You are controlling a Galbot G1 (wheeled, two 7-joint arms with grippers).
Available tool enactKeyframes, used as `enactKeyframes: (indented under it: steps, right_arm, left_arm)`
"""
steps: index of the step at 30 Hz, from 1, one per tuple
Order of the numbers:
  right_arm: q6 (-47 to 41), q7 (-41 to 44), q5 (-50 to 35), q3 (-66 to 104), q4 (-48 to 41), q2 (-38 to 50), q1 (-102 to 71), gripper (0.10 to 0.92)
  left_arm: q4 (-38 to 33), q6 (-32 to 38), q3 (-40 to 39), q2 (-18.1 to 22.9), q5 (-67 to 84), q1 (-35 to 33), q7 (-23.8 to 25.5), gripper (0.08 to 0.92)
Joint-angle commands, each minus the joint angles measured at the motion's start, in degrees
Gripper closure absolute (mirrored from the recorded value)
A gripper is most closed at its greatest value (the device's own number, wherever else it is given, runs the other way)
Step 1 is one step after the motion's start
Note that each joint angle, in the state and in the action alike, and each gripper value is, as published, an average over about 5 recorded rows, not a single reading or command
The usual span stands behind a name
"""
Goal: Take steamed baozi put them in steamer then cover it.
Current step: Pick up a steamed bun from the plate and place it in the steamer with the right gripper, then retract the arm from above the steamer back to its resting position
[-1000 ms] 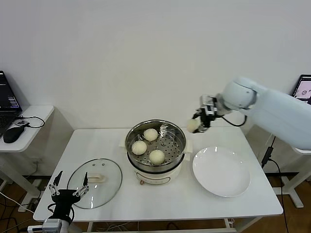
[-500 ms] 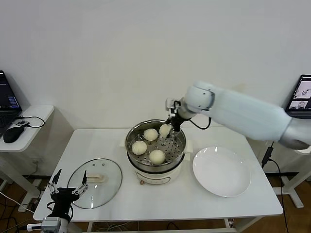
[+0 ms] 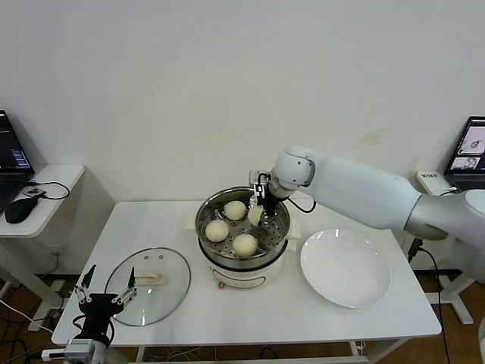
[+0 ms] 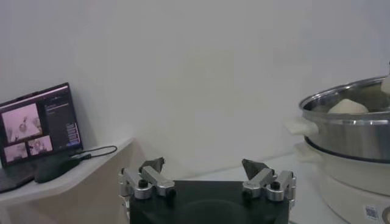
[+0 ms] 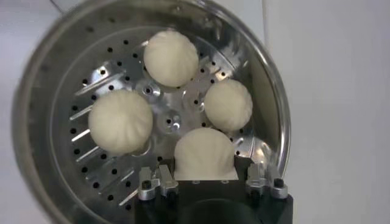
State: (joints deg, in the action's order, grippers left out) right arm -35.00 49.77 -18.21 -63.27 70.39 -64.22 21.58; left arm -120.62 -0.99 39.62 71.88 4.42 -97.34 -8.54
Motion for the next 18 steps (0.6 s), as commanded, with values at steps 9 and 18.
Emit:
enactKeyframes:
  steps: [9,18]
  right_arm:
    - [-0.1,0.4,0.8,3.7,2.3,2.6,-1.1,0.257]
    - [-0.6,-10.9,-9.1,11.8,17.0,15.7,-1.9,0.203]
  left_arm:
    - [0.2,0.0,0.1,0.4,0.2,0.2,-0.2,0.177]
    - [0.5,0.0,-0.3,0.7,0.3,0.7,-0.5,0.177]
